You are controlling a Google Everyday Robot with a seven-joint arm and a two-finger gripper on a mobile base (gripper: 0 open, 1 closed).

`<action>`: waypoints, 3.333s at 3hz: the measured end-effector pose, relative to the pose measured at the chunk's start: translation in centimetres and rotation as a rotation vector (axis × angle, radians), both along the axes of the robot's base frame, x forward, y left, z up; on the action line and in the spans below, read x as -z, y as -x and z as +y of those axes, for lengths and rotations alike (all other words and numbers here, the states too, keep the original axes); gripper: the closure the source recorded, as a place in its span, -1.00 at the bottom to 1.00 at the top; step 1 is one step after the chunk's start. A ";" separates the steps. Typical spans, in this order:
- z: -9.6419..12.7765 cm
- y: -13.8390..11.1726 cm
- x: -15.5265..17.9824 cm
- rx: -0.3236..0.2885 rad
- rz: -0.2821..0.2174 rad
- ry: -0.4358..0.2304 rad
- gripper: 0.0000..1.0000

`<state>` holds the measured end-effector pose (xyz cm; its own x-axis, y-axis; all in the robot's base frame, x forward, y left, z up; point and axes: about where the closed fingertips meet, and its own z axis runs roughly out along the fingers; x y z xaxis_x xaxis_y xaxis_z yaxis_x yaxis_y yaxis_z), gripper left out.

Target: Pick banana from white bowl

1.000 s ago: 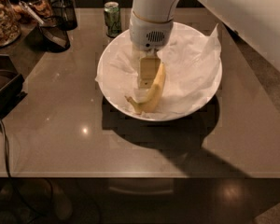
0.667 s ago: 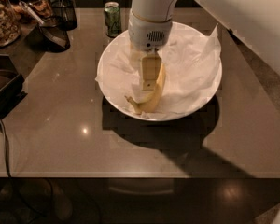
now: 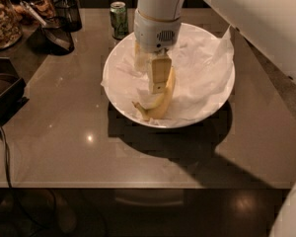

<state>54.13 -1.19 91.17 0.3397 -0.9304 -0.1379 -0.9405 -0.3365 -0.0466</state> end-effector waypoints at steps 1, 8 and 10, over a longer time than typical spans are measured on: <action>0.0 0.0 0.0 0.000 0.000 0.000 0.05; 1.6 -1.3 -1.3 -0.188 -0.117 0.096 -0.36; 1.7 -1.8 -1.1 -0.171 -0.148 0.058 -0.50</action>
Offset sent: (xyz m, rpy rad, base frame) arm -0.0017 -0.0174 0.0008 -0.0168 0.0335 0.0177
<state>55.97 0.47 92.25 0.5053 -0.8626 -0.0233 -0.8542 -0.4961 -0.1557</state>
